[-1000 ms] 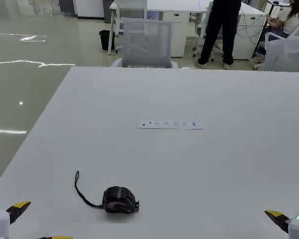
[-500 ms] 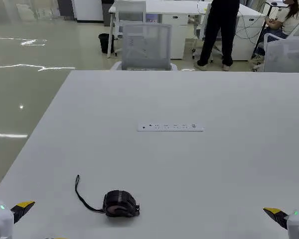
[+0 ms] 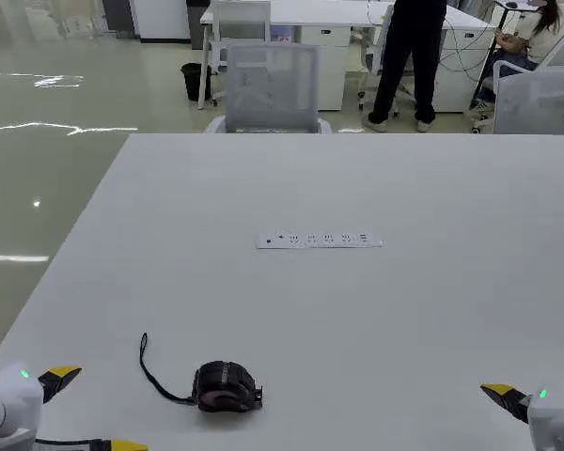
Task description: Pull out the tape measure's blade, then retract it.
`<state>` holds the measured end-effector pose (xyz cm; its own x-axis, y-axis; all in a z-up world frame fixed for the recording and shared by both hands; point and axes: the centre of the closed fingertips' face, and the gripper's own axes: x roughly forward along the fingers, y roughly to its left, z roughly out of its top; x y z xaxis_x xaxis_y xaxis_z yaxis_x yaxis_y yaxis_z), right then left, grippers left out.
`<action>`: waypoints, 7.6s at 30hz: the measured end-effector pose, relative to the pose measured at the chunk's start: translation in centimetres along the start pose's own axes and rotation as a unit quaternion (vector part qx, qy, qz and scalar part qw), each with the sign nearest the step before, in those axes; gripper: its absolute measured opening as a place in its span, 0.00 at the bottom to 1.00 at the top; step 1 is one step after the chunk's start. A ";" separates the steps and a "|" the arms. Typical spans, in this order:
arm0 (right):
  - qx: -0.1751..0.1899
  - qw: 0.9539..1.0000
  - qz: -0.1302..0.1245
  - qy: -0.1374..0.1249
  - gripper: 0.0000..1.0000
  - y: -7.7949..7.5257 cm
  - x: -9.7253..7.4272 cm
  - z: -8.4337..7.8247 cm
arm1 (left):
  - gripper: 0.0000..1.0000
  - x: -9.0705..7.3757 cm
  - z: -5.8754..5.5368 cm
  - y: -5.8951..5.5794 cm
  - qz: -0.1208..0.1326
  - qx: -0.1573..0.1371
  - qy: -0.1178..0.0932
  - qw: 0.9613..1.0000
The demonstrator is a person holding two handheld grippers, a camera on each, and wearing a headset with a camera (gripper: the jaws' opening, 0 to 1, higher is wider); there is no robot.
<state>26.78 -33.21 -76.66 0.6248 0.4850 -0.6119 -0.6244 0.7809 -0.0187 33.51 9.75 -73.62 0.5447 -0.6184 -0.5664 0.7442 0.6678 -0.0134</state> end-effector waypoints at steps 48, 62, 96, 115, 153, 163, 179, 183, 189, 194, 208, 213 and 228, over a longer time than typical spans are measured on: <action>-0.044 0.996 0.080 0.013 1.00 1.4 6.8 3.9 | 0.99 7.1 2.4 -1.3 -0.134 0.158 0.104 0.973; -0.074 0.989 0.128 -0.011 0.98 3.6 9.7 6.8 | 0.99 8.8 3.9 -2.3 -0.167 0.193 0.103 0.961; -0.156 0.961 0.226 0.014 0.70 11.9 17.3 10.3 | 0.60 12.9 2.6 -5.7 -0.219 0.255 0.167 0.927; -0.202 0.947 0.243 0.051 0.41 13.6 21.0 10.2 | 0.42 14.1 1.7 -6.6 -0.227 0.285 0.213 0.907; -0.275 0.920 0.261 0.098 0.16 14.5 22.8 9.7 | 0.32 15.0 1.0 -6.6 -0.207 0.316 0.225 0.898; -0.299 0.916 0.246 0.107 0.30 14.0 23.2 10.1 | 0.32 15.1 1.0 -6.6 -0.208 0.313 0.224 0.899; -0.259 0.919 0.265 0.134 0.12 14.1 22.6 9.0 | 0.32 14.9 1.0 -6.5 -0.203 0.313 0.220 0.901; -0.258 0.919 0.266 0.137 0.12 14.2 22.6 9.0 | 0.32 15.0 1.0 -6.4 -0.203 0.313 0.221 0.901; -0.257 0.918 0.265 0.143 0.12 14.0 22.5 8.8 | 0.32 15.0 0.9 -6.5 -0.203 0.313 0.224 0.900; -0.256 0.918 0.264 0.146 0.12 13.7 22.2 8.7 | 0.32 15.1 0.9 -6.5 -0.203 0.309 0.225 0.901; -0.253 0.918 0.263 0.152 0.12 12.8 21.7 8.3 | 0.32 15.3 0.9 -6.5 -0.202 0.304 0.226 0.903; -0.250 0.919 0.262 0.155 0.12 12.6 21.4 8.1 | 0.33 15.3 1.0 -6.5 -0.202 0.305 0.226 0.903; -0.241 0.920 0.260 0.167 0.12 11.4 20.6 7.4 | 0.33 15.4 1.0 -6.5 -0.201 0.302 0.222 0.905</action>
<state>36.00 -11.44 -83.64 0.0553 0.5325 -0.8446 -0.9838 0.1735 0.0450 37.42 -4.56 -81.45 0.0733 -0.4439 -0.8931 0.9964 -0.0063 0.0849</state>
